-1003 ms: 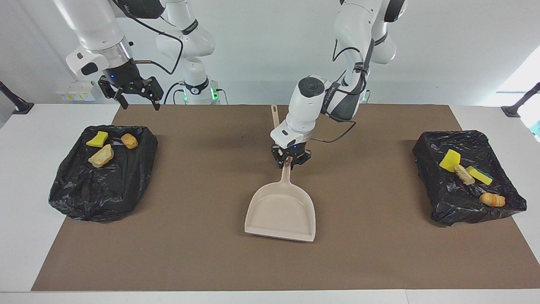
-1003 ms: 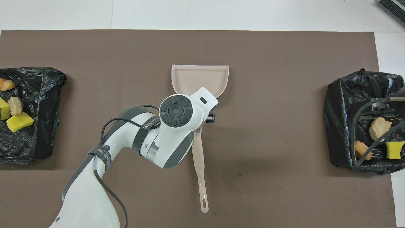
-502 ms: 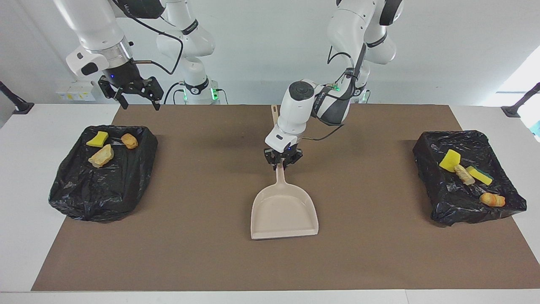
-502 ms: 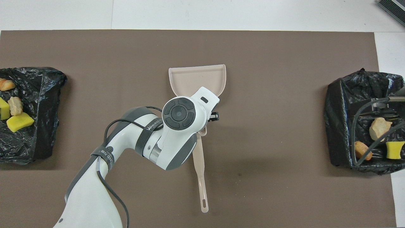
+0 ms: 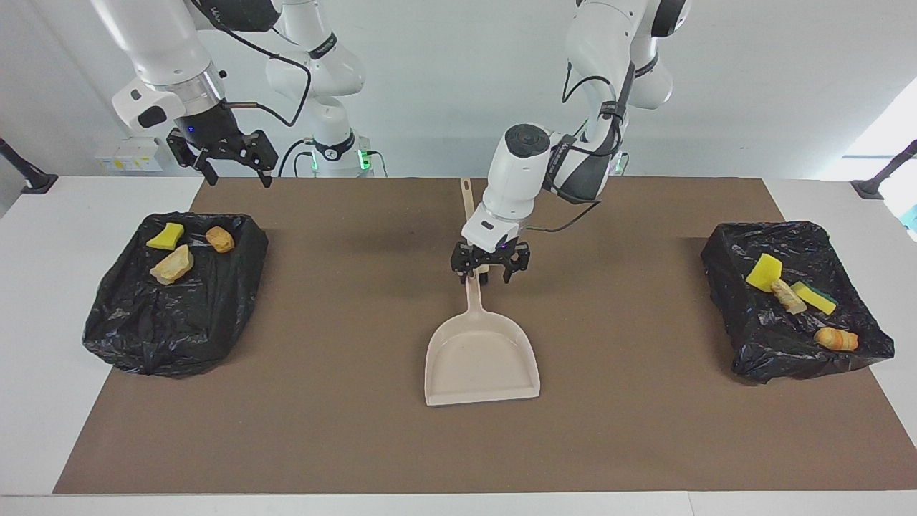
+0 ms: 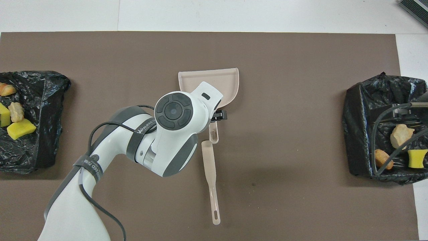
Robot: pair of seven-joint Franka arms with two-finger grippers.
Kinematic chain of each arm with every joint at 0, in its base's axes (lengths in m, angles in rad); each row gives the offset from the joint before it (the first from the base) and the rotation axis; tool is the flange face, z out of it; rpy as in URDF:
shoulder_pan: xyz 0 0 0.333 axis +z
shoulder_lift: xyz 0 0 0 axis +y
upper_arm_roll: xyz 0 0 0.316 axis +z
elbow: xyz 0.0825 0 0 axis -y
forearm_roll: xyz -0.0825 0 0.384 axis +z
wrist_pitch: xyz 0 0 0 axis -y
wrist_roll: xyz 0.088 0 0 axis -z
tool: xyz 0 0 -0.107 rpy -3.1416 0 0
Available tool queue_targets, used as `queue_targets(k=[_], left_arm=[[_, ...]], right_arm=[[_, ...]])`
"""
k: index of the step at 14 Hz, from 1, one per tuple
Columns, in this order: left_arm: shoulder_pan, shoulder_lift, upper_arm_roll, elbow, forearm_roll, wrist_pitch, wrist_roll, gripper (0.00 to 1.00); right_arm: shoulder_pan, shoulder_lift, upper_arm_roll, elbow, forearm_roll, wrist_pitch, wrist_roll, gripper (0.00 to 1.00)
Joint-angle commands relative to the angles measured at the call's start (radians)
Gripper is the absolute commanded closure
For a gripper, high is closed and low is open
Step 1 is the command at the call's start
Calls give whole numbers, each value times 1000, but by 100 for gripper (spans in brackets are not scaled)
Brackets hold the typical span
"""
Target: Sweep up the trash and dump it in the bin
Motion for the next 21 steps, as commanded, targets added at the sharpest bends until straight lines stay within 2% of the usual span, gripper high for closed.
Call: queue_targets(k=[1, 5, 9, 16, 21], left_arm=[[41, -50, 3, -4, -2, -64, 25, 0], [127, -160, 3, -7, -2, -230, 176, 0], [216, -231, 3, -13, -3, -388, 343, 0], [399, -314, 3, -15, -5, -554, 627, 0], [498, -349, 4, -15, -5, -618, 776, 0]], right_arm=[[-9, -8, 8, -7, 2, 9, 14, 0], [-9, -8, 8, -7, 2, 9, 14, 0], [-9, -8, 8, -6, 2, 9, 14, 0], [-9, -8, 8, -7, 2, 9, 14, 0], [-9, -8, 7, -7, 2, 9, 14, 0]])
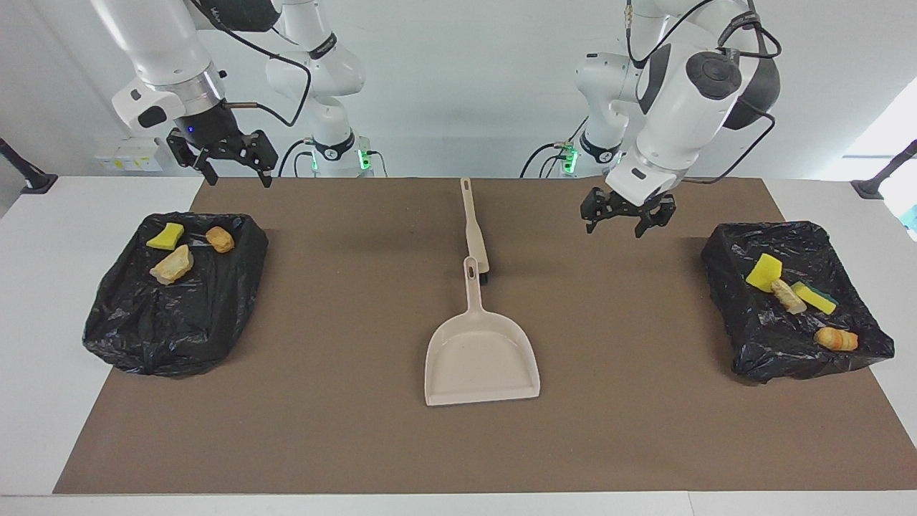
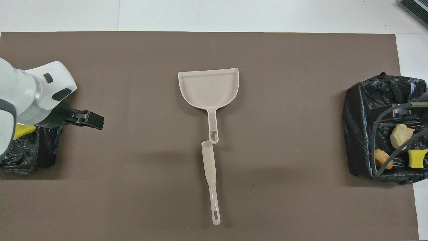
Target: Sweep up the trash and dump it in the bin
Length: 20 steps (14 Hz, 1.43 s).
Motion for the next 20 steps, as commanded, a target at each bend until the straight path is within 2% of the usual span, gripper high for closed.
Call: queue_targets(k=[1, 8, 12, 16, 20], left_arm=[[50, -36, -9, -21, -4, -35, 61, 0], [194, -67, -9, -24, -2, -89, 175, 0], [207, -85, -9, -12, 41, -84, 186, 0], [278, -106, -3, -12, 42, -83, 328, 0], [280, -107, -5, 68, 44, -89, 316, 0]], right_arm=[[-10, -8, 8, -7, 2, 9, 14, 0], [-10, -8, 8, -7, 2, 9, 14, 0], [-10, -8, 7, -7, 2, 9, 14, 0], [-9, -8, 8, -7, 2, 9, 14, 0], [-9, -8, 8, -7, 2, 9, 14, 0]])
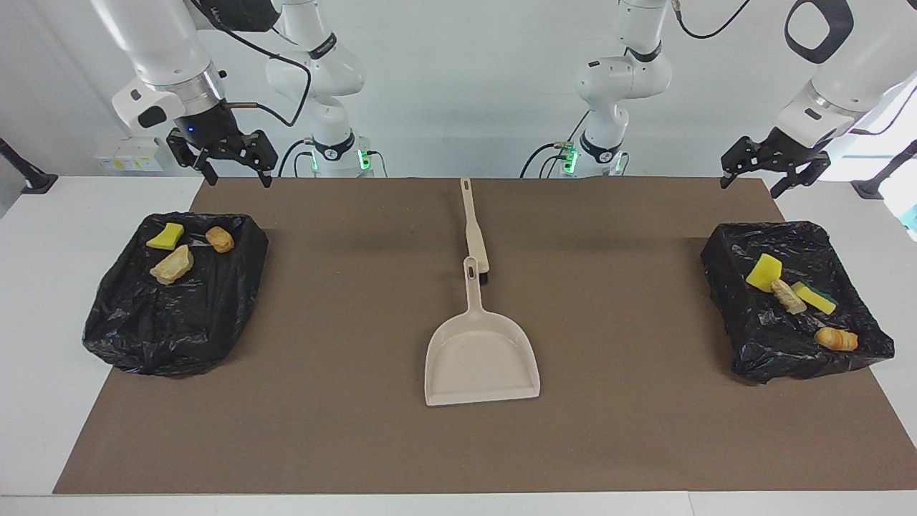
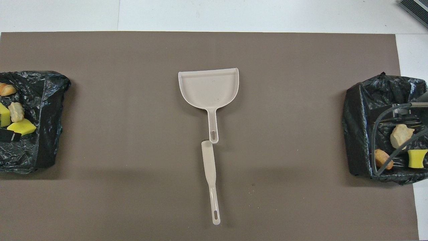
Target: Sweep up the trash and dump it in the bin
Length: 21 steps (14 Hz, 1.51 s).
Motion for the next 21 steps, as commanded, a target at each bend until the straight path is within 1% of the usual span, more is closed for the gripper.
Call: queue_targets(k=[1, 3, 6, 9, 11, 14, 18, 21], left_arm=[[-2, -11, -14, 70, 13, -19, 5, 0], [-13, -8, -25, 119, 13, -69, -63, 0], [-14, -9, -83, 157, 16, -118, -171, 0], [-14, -9, -150, 206, 84, -189, -205, 0], [-14, -21, -167, 193, 75, -174, -205, 0], [-4, -38, -163, 176, 69, -186, -190, 0], [-14, -34, -169, 182, 69, -175, -200, 0], [-17, -38, -155, 174, 67, -189, -196, 0]], right_arm=[[-9, -8, 7, -7, 2, 9, 14, 0], [-9, -8, 8, -7, 2, 9, 14, 0], [-9, -8, 7, -7, 2, 9, 14, 0], [-10, -8, 7, -7, 2, 9, 14, 0], [-9, -8, 7, -7, 2, 9, 14, 0], [-9, -8, 8, -6, 2, 9, 14, 0], [-9, -8, 7, -7, 2, 9, 14, 0], [-9, -8, 8, -7, 2, 9, 14, 0]])
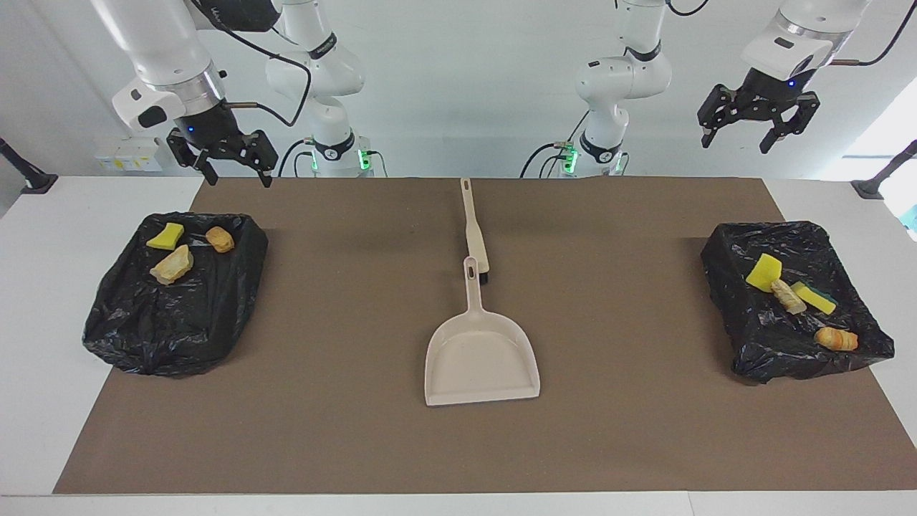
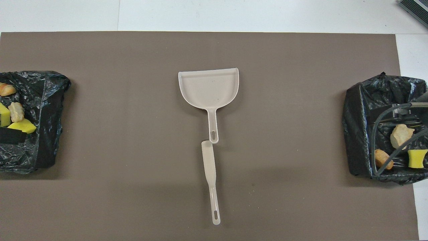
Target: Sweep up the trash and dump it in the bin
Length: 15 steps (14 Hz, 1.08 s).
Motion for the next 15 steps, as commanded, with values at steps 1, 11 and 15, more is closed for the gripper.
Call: queue_targets(k=[1, 11, 15], left_arm=[[-9, -17, 14, -11, 6, -20, -1, 0], [35, -12, -2, -32, -40, -8, -1, 0], [51, -17, -2, -50, -77, 15, -9, 0]], right_arm=[[-9, -8, 8, -7, 2, 9, 14, 0], [-10, -8, 7, -7, 2, 9, 14, 0], [-3, -10, 13, -7, 3, -3, 14, 0]])
